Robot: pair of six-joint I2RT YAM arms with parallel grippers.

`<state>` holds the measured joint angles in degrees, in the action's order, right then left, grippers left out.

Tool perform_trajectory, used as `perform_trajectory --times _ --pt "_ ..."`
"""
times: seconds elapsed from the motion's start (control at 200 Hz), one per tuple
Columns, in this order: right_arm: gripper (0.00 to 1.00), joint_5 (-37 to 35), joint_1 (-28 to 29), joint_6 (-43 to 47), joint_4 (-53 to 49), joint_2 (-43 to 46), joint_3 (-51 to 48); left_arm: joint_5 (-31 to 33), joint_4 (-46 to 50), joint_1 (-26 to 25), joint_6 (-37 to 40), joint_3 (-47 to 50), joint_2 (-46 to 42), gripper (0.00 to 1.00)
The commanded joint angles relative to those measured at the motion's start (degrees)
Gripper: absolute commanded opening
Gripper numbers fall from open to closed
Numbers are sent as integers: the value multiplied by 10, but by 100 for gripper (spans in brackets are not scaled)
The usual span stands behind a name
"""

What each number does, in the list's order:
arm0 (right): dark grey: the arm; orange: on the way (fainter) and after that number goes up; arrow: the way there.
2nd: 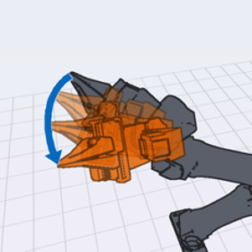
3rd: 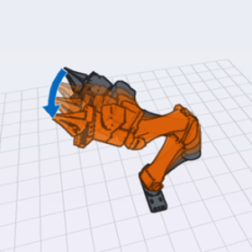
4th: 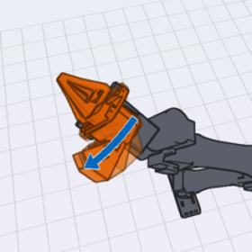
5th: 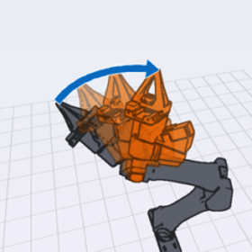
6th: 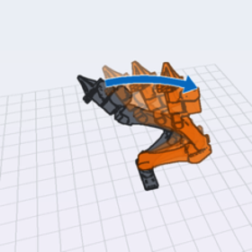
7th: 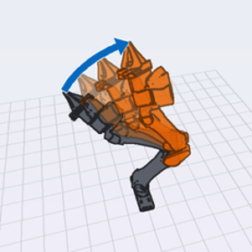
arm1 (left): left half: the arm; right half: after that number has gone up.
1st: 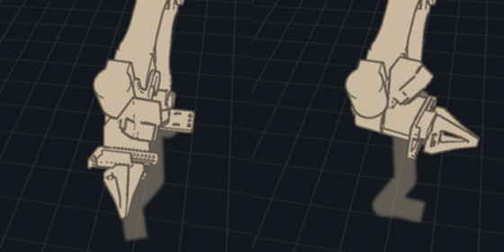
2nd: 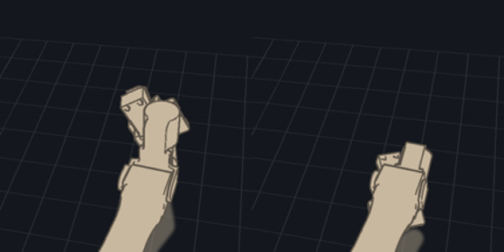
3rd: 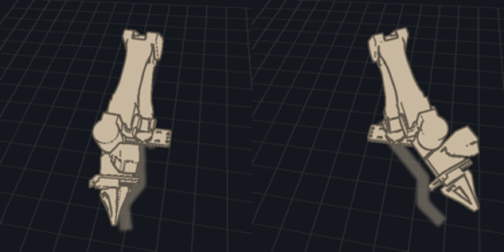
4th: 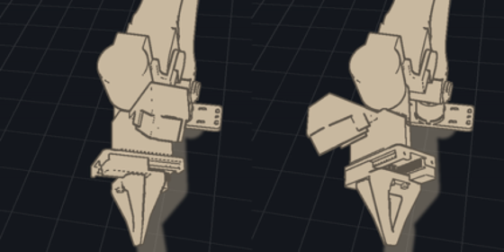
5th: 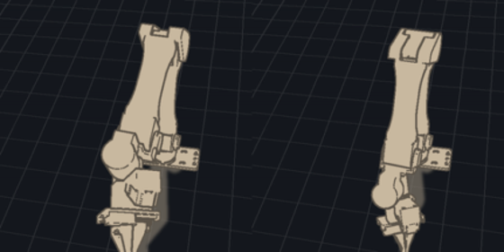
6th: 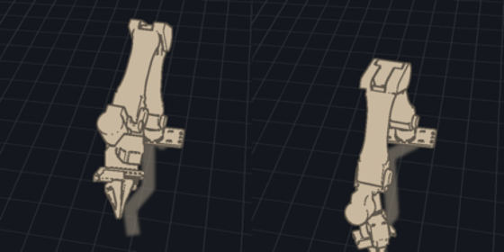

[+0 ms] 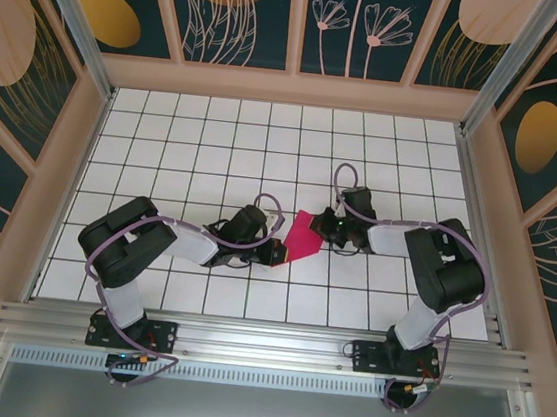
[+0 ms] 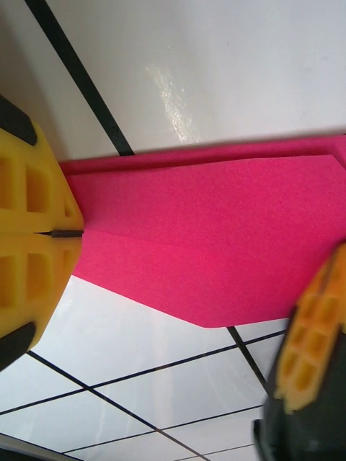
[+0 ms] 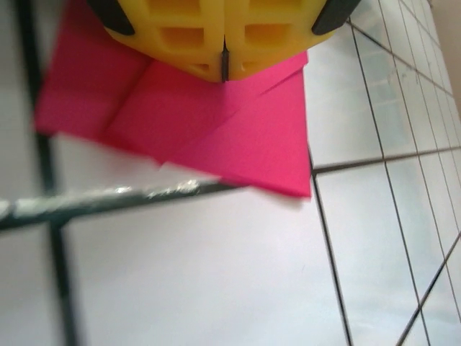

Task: Fold a paper plane with a square sheet of paper (pick it up from the middle)
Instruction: Fourth fold the wing at the center of the table.

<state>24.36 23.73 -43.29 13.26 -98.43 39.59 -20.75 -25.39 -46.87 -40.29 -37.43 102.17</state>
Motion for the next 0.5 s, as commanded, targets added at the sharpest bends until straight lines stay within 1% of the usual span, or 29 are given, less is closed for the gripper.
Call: perform_trajectory --times 0.0,0.18,0.305,0.495 --pt "5 -18 -34 35 -22 -27 23 40 133 2 17 43 52 0" --pt "5 8 -76 46 -3 -52 19 40 133 2 15 45 48 0" --pt "6 33 -104 53 4 -47 25 39 133 2 13 42 46 0" --pt "7 61 -130 84 -29 -31 62 40 134 2 13 39 41 0"
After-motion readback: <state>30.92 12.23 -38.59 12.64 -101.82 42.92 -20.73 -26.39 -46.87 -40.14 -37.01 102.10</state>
